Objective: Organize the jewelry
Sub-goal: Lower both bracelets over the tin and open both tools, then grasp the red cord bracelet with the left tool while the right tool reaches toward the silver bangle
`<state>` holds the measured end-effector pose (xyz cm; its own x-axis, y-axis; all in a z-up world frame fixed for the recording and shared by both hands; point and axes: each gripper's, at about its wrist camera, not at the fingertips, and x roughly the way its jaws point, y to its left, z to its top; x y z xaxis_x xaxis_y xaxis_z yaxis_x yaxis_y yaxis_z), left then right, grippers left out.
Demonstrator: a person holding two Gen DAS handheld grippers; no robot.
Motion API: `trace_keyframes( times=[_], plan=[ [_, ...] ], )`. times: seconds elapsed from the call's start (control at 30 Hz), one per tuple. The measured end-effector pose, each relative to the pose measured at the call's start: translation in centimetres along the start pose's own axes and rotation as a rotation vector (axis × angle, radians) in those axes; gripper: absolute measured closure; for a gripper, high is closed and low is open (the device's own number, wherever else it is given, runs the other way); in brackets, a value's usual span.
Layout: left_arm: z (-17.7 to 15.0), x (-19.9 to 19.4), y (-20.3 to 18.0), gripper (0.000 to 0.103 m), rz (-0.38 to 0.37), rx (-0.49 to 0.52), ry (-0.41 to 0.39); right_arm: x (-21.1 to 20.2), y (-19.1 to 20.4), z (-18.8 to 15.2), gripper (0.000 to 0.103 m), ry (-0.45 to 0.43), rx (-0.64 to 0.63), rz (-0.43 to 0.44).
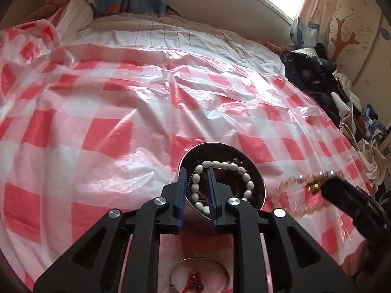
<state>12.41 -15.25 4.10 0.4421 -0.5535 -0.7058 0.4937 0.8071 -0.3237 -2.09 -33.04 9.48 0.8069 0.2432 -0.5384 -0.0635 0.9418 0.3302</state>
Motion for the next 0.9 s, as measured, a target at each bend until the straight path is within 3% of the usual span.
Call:
trace_keyframes(
  times=[0.13,0.2,0.27,0.3,0.47,0.53,0.7,0.77,0.83,0.9],
  plan=[
    [-0.6,-2.0,1.9,0.077,0.036,0.003,-0.016,1.6,0.7,1.9,0.095,-0.016,0.006,0.08],
    [-1.3,-2.8,2.4,0.076,0.039,0.02,-0.011,3.0,1.0,2.5,0.093,-0.009,0.001,0.075],
    [-2.3,-3.3,2.4,0.073,0.037,0.043,0.009,5.4,0.6,2.2,0.069,0.069,-0.007,-0.01],
    [-2.9,-3.5,2.4,0.072,0.033,0.059,0.024,6.1,0.0,1.6,0.062,0.095,0.006,-0.054],
    [-6.2,-5.1,1.0,0.071,0.011,0.161,0.071,3.4,-1.5,-2.0,0.062,0.121,0.062,-0.07],
    [-7.6,-5.3,-0.3,0.065,0.008,0.231,0.097,2.3,-1.2,-3.7,0.062,0.146,0.062,-0.063],
    [-10.9,-4.9,-1.5,0.059,0.064,0.311,0.151,1.2,-1.1,-7.3,0.061,0.187,0.11,-0.063],
    [-11.6,-5.1,-1.4,0.059,0.077,0.312,0.14,1.0,-0.6,-7.8,0.058,0.179,0.099,-0.073],
    [-11.7,-5.1,-1.3,0.055,0.069,0.298,0.129,1.0,0.1,-8.2,0.044,0.166,0.07,-0.094],
    [-11.8,-5.0,-1.4,0.053,0.069,0.299,0.121,1.6,0.4,-8.9,0.038,0.167,0.061,-0.107]
  ],
)
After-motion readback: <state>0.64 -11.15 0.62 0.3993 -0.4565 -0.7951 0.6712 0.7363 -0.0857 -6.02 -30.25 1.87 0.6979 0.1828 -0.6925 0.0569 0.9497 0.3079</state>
